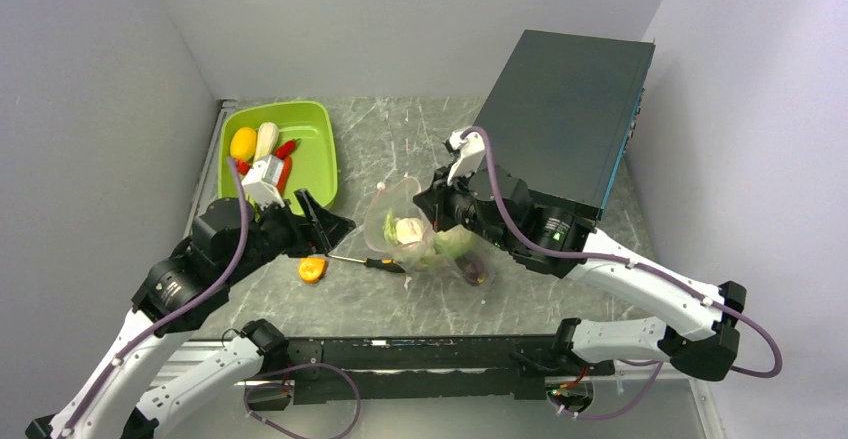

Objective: Place the food in the zip-top bag and seal the zipper
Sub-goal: Pick up the fake vegetable from the bin.

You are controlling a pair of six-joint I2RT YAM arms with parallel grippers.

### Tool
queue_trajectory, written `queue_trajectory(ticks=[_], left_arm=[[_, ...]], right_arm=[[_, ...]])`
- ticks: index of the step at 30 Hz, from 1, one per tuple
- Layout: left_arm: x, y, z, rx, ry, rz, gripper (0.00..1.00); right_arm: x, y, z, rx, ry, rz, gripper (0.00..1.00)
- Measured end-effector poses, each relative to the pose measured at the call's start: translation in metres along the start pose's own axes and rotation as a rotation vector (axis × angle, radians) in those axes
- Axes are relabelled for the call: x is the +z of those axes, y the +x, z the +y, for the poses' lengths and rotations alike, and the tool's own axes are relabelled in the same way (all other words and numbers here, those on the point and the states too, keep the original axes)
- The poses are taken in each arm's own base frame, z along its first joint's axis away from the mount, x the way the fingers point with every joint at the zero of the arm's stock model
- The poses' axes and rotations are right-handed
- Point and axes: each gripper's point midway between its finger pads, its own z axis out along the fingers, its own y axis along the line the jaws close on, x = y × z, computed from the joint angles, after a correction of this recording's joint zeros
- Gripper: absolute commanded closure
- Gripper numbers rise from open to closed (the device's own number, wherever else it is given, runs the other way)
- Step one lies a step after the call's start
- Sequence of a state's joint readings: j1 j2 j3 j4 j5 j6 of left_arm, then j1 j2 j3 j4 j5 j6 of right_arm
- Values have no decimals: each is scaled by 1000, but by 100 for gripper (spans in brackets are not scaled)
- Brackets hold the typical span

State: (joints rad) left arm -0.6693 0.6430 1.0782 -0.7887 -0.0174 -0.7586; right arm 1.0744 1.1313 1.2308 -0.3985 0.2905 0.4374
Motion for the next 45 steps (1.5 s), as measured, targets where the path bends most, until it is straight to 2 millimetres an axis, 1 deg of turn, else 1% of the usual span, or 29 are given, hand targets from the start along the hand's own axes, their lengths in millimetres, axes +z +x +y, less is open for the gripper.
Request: queue_trajectory(ticks=[4,7,9,11,13,14,17,19,24,26,30,32,35,38,40,42,43,45], left_arm=[[-4,-3,12,12,-56,-25,18],[-4,-2,18,17,-85,-23,18],[-4,-2,19,17,-89,-27,18],[-4,-3,18,17,-86,-29,18],[-1,-1,18,16,-82,-27,18],[0,0,19,17,-83,-22,18],[5,6,24,25,-95,-3,18],[7,7,25,38,-101,4,17],[16,7,32,93,-139,25,15],[19,4,36,117,-170,30,14],[24,-18,43,152,-229,-1,13],[26,-33,53,153,-274,-25,13],[28,-60,76,137,-352,-66,13],[34,-85,103,92,-411,-81,13],[41,-99,116,58,-423,-87,14],[55,-114,140,-2,-433,-81,15],[61,-118,151,-28,-441,-76,16],[72,-124,181,-98,-465,-57,17]], right_arm=[[-8,-7,-7,-7,18,-16,100],[-19,-17,-14,-6,-6,-36,100],[-26,-25,-28,15,-14,-53,100],[-35,-28,-50,39,2,-68,100],[-45,-24,-70,57,39,-72,100],[-49,-21,-77,62,52,-69,100],[-60,-15,-92,71,100,-69,100],[-65,-10,-105,74,163,-68,100],[-72,-2,-131,72,292,-58,100],[-70,0,-137,70,323,-51,100],[-62,3,-142,60,352,-26,100],[-58,1,-142,53,355,-18,100],[-53,-8,-139,44,349,-21,100],[-51,-21,-132,40,323,-35,100],[-49,-31,-125,40,296,-48,100],[-45,-38,-117,42,264,-55,100],[-43,-40,-113,44,243,-54,100],[-38,-41,-107,52,210,-47,100]])
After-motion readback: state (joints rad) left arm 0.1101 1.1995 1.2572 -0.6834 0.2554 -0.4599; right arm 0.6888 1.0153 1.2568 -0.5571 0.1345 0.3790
